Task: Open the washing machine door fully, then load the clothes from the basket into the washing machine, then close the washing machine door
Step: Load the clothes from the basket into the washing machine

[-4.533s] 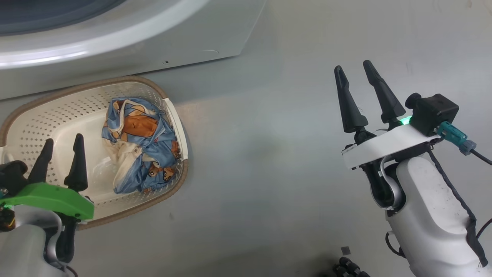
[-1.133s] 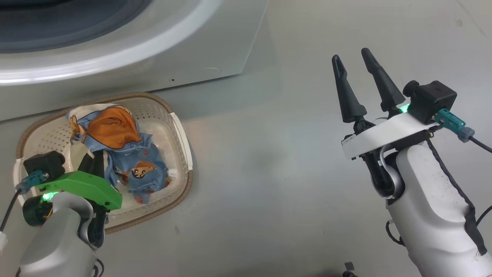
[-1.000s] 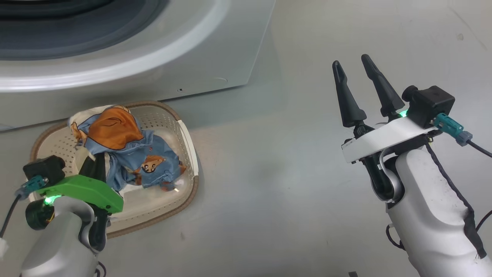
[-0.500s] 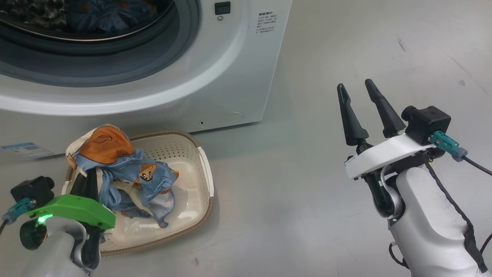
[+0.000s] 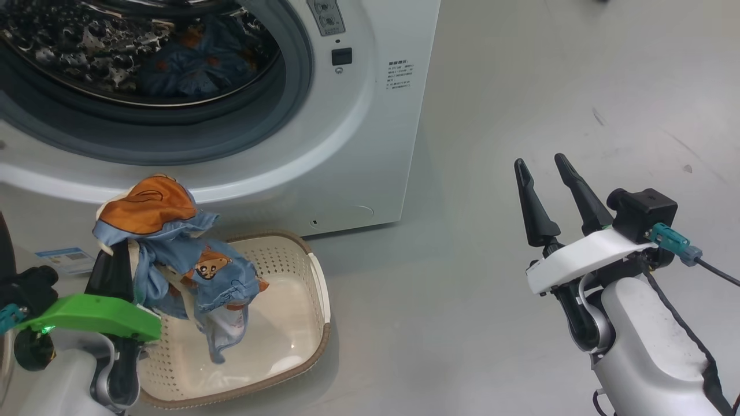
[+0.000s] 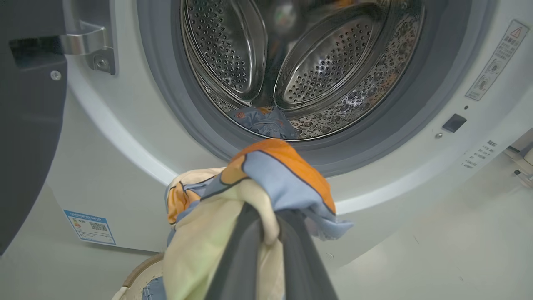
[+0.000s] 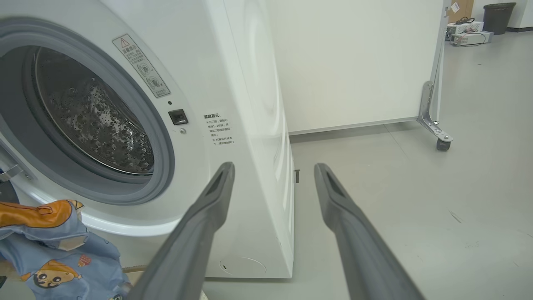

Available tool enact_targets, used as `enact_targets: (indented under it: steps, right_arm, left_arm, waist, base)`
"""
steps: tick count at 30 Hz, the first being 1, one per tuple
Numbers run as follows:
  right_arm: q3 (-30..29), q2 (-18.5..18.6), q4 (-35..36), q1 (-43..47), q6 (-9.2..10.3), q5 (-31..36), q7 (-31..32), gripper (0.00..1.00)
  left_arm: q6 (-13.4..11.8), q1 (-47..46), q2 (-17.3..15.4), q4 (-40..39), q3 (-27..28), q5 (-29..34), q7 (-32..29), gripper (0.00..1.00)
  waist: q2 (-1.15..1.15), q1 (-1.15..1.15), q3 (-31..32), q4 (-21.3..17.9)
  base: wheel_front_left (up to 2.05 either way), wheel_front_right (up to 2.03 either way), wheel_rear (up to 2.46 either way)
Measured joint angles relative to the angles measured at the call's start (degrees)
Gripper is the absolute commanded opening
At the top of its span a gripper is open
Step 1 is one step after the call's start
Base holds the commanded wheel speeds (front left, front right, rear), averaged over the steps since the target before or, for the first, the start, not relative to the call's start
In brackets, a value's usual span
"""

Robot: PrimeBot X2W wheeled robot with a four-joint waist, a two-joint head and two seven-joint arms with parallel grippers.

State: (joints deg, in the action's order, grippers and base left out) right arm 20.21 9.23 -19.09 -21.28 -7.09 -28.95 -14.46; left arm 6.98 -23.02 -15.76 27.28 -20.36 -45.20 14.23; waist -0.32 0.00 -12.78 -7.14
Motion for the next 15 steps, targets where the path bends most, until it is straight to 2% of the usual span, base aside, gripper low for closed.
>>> enact_targets:
  steps: [10, 15]
  right_arm:
    - [-0.12, 0.81, -0.05, 1.69, 0.0, -0.56, 0.0, 1.0]
    - [-0.2, 1.29, -0.04, 2.35, 0.0, -0.91, 0.0, 1.0]
  left_arm:
    - [0.0, 3.76, -0.16, -7.38, 2.82, 3.2, 0.0, 0.0]
    - [-0.16, 5.28, -0.65, -10.8, 3.55, 6.68, 0.01, 0.0]
  waist:
    - [0.0, 0.0, 3.32, 0.51]
    - [0.0, 0.0, 4.39, 0.78]
  base:
    - [0.0, 0.0, 0.0]
    - [0.0, 0.0, 0.0]
